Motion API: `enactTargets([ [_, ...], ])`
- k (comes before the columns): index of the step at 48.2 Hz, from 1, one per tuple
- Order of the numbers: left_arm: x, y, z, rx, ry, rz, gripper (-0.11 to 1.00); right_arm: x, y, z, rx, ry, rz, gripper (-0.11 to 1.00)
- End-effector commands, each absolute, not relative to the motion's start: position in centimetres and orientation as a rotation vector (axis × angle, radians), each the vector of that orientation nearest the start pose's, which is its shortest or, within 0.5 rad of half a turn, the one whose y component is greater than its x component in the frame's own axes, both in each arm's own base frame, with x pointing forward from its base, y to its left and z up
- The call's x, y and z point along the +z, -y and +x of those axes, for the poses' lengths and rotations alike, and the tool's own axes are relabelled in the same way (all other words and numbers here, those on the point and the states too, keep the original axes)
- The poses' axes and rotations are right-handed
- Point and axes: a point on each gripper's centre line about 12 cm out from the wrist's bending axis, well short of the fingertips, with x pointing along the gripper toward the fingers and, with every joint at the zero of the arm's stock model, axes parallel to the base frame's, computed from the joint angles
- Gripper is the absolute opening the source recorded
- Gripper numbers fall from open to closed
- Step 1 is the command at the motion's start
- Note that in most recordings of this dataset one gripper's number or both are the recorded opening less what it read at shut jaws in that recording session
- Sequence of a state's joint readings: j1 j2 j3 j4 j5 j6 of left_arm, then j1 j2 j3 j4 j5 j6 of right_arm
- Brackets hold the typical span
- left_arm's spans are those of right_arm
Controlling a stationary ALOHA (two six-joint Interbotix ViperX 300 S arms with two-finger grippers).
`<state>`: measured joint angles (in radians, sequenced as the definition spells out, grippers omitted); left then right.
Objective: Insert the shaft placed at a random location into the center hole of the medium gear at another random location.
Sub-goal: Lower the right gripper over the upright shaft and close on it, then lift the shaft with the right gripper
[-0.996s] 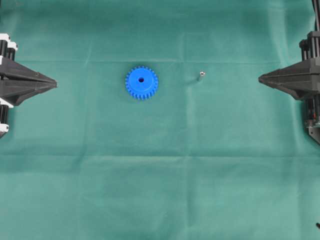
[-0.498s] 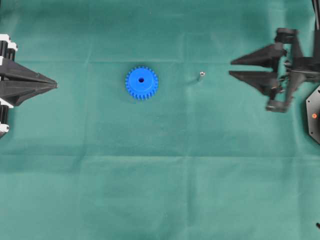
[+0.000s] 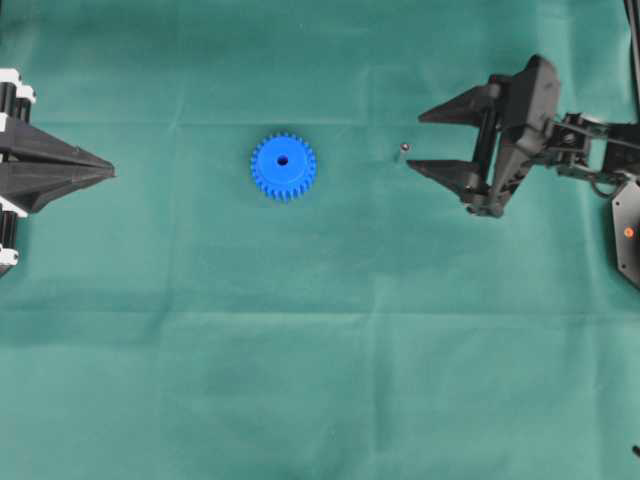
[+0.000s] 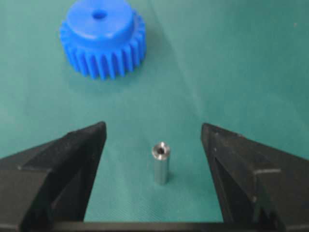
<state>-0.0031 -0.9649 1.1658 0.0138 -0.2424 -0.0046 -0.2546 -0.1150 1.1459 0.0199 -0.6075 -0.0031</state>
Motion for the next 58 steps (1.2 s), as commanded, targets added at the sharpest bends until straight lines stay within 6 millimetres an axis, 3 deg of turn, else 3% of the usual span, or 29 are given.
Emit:
enactTargets([
  [1,29.9,0.1,20.2,-0.007,0.055,0.010,0.00,12.6,7.8,28.8,-0.270,-0.395,0.053,0.86],
  [12,29.8,0.1,20.2,-0.005,0.048,0.010,0.00,10.5,8.2,29.3,-0.288,-0.438,0.070,0.86],
  [25,29.8,0.1,20.2,-0.005,0.040,0.009,0.00,10.3,8.2,29.2,-0.289,-0.438,0.071,0.82],
  [30,29.7,0.1,20.2,-0.005,0.035,0.009,0.00,10.2,8.1,29.3,-0.285,-0.441,0.069,0.70],
  [40,29.7,0.1,20.2,-0.005,0.035,0.009,0.00,10.1,8.0,29.2,-0.274,-0.459,0.062,0.16],
  [52,29.6,0.1,20.1,-0.005,0.026,0.007,0.00,10.2,8.0,29.3,-0.273,-0.452,0.060,0.14],
  [58,29.6,0.1,20.1,-0.005,0.023,0.007,0.00,11.5,8.1,29.6,-0.274,-0.424,0.057,0.14],
])
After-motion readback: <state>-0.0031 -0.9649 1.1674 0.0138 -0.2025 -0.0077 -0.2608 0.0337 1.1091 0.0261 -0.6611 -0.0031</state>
